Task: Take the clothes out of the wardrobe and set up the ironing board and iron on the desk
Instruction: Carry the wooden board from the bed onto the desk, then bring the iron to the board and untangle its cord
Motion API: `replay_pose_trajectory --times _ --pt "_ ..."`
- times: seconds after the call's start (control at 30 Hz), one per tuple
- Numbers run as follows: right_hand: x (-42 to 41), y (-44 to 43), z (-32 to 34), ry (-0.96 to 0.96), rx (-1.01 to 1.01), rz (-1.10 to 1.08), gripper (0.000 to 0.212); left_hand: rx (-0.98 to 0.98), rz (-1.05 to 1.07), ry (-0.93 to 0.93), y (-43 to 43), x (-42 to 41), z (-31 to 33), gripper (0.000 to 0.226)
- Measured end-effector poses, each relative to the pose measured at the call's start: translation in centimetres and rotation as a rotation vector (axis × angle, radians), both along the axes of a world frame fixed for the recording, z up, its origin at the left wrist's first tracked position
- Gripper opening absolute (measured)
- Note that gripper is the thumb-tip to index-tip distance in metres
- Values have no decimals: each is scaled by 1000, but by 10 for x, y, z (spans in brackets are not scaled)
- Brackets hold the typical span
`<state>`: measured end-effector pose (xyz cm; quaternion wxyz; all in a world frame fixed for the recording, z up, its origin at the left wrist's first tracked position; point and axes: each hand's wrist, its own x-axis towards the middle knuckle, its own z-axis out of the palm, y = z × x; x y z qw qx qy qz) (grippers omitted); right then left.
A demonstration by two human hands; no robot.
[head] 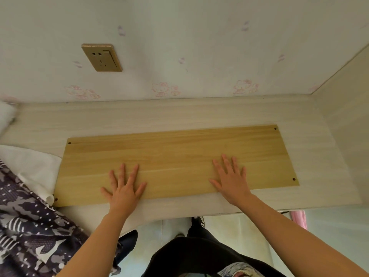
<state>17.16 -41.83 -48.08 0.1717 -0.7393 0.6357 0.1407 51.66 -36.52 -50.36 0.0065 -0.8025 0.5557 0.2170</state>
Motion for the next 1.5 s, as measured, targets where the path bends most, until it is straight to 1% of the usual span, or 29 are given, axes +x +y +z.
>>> replay_pose_trajectory --times 0.2,0.27,0.33,0.43,0.53,0.67,0.8,0.97,1.07,1.23,1.5 --pt "-4 24 16 -66 -9 -130 69 49 -23 0 -4 -1 10 64" --pt "-2 40 20 -75 -24 -158 67 38 -56 6 -6 -8 18 62" --pt "1 57 24 -99 -42 -194 65 -13 -147 7 -6 -18 27 60" --pt "6 86 30 -159 -85 -267 62 -146 -284 53 0 -36 39 57" --pt "8 116 37 -149 -115 -307 60 -258 -377 108 10 -58 48 54" --pt "2 158 47 -122 -174 -373 56 -290 -509 130 26 -92 59 49" --pt "-6 198 52 -107 -202 -460 55 -353 -670 205 48 -124 66 40" --pt "-21 254 52 -116 -223 -614 53 -314 -847 279 79 -167 70 38" --pt "-34 293 52 -119 -228 -722 51 -298 -959 293 103 -195 73 36" --pt "-56 371 51 -98 -240 -841 48 -293 -1125 342 160 -244 77 32" --pt "-91 528 47 -103 -251 -1070 45 -254 -1377 357 293 -318 72 34"
